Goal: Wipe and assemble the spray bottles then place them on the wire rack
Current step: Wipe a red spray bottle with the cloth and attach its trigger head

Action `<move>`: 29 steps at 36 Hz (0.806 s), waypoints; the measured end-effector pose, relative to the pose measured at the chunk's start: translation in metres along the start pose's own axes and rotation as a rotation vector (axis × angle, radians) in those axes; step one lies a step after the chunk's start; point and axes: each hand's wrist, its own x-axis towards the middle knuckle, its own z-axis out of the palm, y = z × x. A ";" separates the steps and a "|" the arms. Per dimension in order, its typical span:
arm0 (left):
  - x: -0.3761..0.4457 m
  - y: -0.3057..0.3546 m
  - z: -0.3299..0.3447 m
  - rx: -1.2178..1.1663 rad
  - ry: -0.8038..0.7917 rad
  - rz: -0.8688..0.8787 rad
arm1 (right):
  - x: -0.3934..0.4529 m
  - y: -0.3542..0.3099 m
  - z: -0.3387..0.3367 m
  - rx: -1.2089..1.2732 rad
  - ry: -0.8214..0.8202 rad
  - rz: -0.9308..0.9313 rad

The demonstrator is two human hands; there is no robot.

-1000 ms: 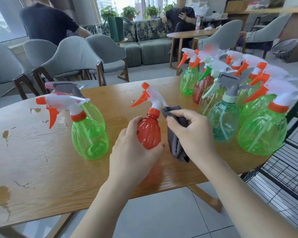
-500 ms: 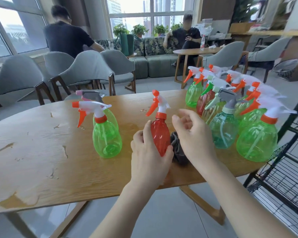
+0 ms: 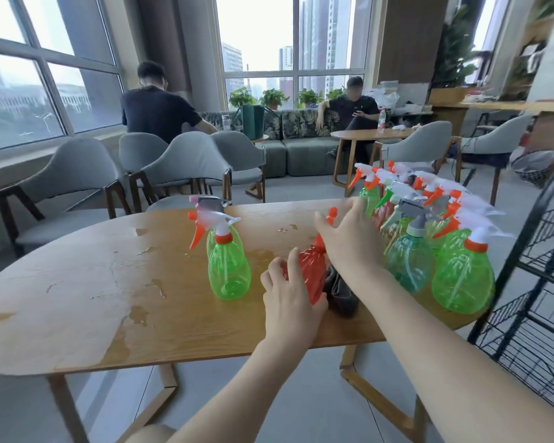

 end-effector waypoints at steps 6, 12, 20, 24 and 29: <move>-0.009 -0.010 0.003 0.016 0.093 0.064 | -0.009 0.004 0.001 0.065 -0.102 0.080; -0.014 -0.023 0.001 0.038 0.089 0.182 | -0.008 -0.004 -0.007 0.115 -0.084 0.097; -0.010 -0.030 -0.064 -0.046 0.190 0.240 | -0.017 -0.021 -0.016 0.112 -0.143 -0.044; 0.019 -0.039 -0.101 0.064 0.382 0.289 | -0.026 -0.033 -0.014 0.076 -0.186 -0.168; 0.052 -0.050 -0.139 0.297 0.233 0.206 | -0.040 -0.056 -0.011 0.048 -0.210 -0.326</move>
